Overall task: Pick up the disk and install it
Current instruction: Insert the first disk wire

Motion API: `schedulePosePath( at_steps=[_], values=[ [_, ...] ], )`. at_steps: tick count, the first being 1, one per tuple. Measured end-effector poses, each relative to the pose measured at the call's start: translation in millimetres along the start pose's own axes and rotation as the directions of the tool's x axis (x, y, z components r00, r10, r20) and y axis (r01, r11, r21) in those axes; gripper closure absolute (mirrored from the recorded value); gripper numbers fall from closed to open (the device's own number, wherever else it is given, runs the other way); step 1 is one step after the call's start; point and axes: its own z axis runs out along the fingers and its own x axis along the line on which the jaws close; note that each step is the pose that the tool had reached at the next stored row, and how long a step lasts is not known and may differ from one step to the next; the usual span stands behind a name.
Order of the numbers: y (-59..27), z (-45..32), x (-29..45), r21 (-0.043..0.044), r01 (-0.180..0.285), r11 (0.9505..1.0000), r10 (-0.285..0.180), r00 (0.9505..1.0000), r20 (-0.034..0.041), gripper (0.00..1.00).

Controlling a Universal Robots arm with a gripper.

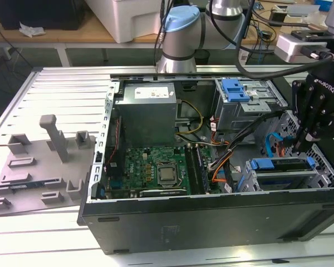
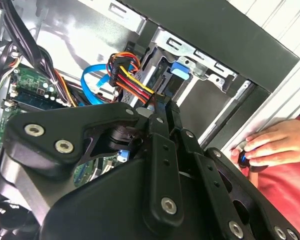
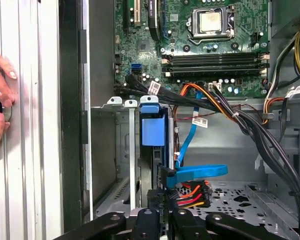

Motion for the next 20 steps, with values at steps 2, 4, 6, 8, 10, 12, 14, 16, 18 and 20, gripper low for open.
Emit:
schedulePosePath(
  at_steps=[2,4,6,8,10,12,14,16,18,20],
  values=[
    [0.1,0.7,0.5,-0.0006,-0.004,1.0,0.004,1.0,-0.0002,0.83],
    [0.1,1.4,0.4,-0.0008,-0.005,1.0,0.005,1.0,0.0,0.83],
    [0.0,2.4,0.3,-0.0009,-0.006,1.0,0.006,1.0,0.0001,0.83],
    [0.0,3.8,0.2,-0.001,-0.007,1.0,0.007,1.0,0.0,0.83],
    [0.1,5.1,0.2,-0.0011,-0.007,1.0,0.007,1.0,0.0,0.83],
    [0.1,6.5,0.2,-0.0012,-0.008,1.0,0.008,1.0,-0.0001,0.83],
    [0.1,7.7,0.2,-0.0014,-0.009,1.0,0.009,1.0,-0.0002,0.83],
    [0.1,8.4,0.1,-0.0014,-0.009,1.0,0.009,1.0,-0.0002,0.83],
    [0.1,8.8,0.0,-0.0014,-0.009,1.0,0.009,1.0,-0.0001,0.83],
    [0.1,9.3,0.0,-0.0016,-0.01,0.9999,0.01,0.9999,-0.0001,0.83]
  ],
)
